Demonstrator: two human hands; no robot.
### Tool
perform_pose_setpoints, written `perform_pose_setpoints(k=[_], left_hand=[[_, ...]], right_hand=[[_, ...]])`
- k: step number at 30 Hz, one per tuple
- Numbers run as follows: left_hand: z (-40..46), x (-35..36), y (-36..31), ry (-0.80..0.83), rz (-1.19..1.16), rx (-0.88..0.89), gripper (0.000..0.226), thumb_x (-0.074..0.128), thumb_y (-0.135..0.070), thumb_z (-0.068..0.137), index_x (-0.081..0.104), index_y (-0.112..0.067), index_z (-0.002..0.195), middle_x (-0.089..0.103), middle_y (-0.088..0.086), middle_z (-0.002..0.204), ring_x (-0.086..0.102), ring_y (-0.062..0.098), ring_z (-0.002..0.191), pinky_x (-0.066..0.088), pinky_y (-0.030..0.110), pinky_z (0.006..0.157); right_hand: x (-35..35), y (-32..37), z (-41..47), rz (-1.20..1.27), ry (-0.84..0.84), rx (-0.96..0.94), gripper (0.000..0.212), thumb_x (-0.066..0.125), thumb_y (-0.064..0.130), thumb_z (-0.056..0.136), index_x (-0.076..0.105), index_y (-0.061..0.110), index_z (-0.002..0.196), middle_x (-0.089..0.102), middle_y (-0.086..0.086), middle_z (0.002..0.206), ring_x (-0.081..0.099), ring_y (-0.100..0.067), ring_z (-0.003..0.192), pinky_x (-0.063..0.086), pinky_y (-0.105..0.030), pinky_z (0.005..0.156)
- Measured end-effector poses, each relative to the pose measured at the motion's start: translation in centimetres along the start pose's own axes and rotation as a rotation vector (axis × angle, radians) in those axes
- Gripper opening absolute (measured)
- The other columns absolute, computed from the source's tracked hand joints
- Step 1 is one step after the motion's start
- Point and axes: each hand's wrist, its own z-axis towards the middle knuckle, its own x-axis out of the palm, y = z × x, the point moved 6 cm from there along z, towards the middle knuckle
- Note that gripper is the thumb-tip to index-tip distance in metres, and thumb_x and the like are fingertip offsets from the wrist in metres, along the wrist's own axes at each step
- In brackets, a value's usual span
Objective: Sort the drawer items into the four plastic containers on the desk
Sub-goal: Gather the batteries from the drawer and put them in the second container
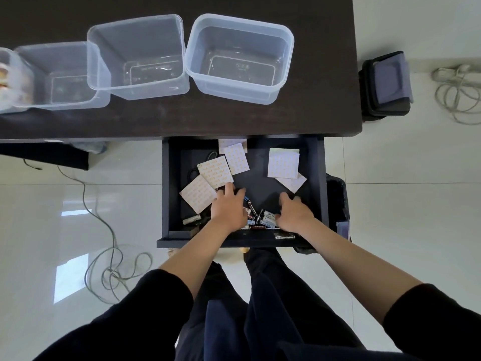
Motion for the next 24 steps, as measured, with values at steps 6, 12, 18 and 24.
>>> perform_pose_setpoints(k=[6,12,18,24], left_hand=[[0.9,0.6,-0.5,0.149,0.031,0.119,0.071,0.065,-0.031,0.08,0.03,-0.017,0.14,0.036,0.013,0.135,0.042,0.037,0.119,0.043,0.041,0.097],[0.5,1.1,-1.4,0.21,-0.102,0.234,0.064,0.07,-0.018,0.074,0.04,-0.012,0.129,0.052,0.01,0.123,0.054,0.03,0.11,0.04,0.035,0.093],[0.8,1.7,-0.7,0.275,-0.247,0.199,0.058,0.072,-0.014,0.073,0.043,-0.015,0.123,0.058,0.003,0.103,0.054,0.019,0.092,0.041,0.028,0.08],[0.6,1.9,-1.0,0.289,-0.179,0.202,0.044,0.071,-0.022,0.076,0.054,-0.015,0.116,0.06,0.003,0.11,0.057,0.022,0.099,0.046,0.031,0.085]], right_hand=[[0.6,1.0,-0.1,-0.059,0.026,-0.1,0.044,0.062,0.037,0.084,0.037,0.025,0.118,0.038,-0.013,0.119,0.057,-0.029,0.081,0.047,-0.033,0.071],[1.3,2.9,0.0,-0.05,0.085,-0.302,0.047,0.064,0.031,0.084,0.043,0.02,0.125,0.04,-0.011,0.125,0.059,-0.033,0.099,0.043,-0.032,0.074],[1.6,2.7,0.2,0.078,0.174,-0.271,0.045,0.068,0.031,0.081,0.041,0.017,0.114,0.058,-0.005,0.107,0.054,-0.024,0.088,0.042,-0.033,0.07],[1.7,2.8,0.3,0.165,0.211,-0.261,0.047,0.068,0.026,0.083,0.041,0.013,0.12,0.057,-0.005,0.111,0.051,-0.02,0.093,0.038,-0.028,0.075]])
